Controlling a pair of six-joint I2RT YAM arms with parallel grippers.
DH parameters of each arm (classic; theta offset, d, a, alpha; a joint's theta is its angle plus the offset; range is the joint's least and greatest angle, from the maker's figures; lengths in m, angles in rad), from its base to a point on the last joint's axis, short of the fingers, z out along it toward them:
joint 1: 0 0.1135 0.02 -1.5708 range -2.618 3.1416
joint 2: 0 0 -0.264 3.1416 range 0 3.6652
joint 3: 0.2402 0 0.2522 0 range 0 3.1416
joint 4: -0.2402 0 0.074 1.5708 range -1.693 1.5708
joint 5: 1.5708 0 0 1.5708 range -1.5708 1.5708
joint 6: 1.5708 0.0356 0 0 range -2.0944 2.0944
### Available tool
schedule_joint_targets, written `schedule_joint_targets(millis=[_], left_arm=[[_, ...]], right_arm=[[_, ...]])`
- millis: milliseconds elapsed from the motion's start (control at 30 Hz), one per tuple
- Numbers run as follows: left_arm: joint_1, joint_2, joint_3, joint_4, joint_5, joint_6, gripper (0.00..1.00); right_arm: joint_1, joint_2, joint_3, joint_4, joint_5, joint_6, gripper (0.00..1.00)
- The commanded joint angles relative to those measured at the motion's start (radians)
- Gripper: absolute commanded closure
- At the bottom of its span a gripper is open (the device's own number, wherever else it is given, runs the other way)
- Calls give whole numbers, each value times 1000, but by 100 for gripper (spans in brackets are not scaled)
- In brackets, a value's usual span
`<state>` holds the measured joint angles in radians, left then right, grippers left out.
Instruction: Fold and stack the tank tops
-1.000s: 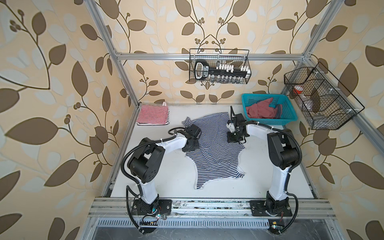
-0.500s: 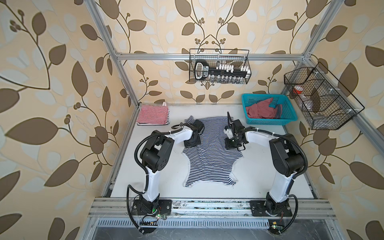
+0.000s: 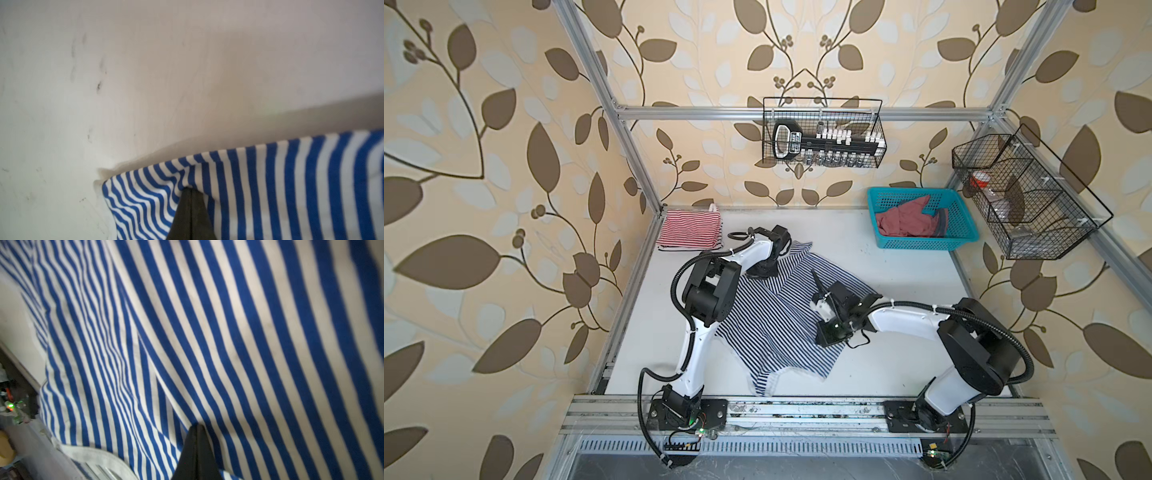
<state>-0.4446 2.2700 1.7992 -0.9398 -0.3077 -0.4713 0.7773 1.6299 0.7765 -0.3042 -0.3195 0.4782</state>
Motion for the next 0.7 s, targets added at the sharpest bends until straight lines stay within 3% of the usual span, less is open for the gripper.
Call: schedule_joint_targets(millis=[0, 133, 267, 367, 500, 667], left_arm=[[30, 108, 73, -44, -25, 65, 100], [32, 173, 185, -29, 35, 98, 100], [32, 210, 295, -1, 82, 130, 100], [32, 198, 362, -9, 94, 145, 100], [32, 71, 373, 13, 89, 174, 100], [26, -152, 242, 70, 106, 183, 100]], right_arm=[[88, 73, -91, 17, -23, 167, 93], [166, 113, -90, 221, -98, 294, 93], [173, 140, -68, 431, -173, 391, 90], [141, 112, 9, 378, -165, 356, 88], [67, -6, 106, 213, -126, 248, 82], [-86, -151, 183, -35, -39, 78, 74]])
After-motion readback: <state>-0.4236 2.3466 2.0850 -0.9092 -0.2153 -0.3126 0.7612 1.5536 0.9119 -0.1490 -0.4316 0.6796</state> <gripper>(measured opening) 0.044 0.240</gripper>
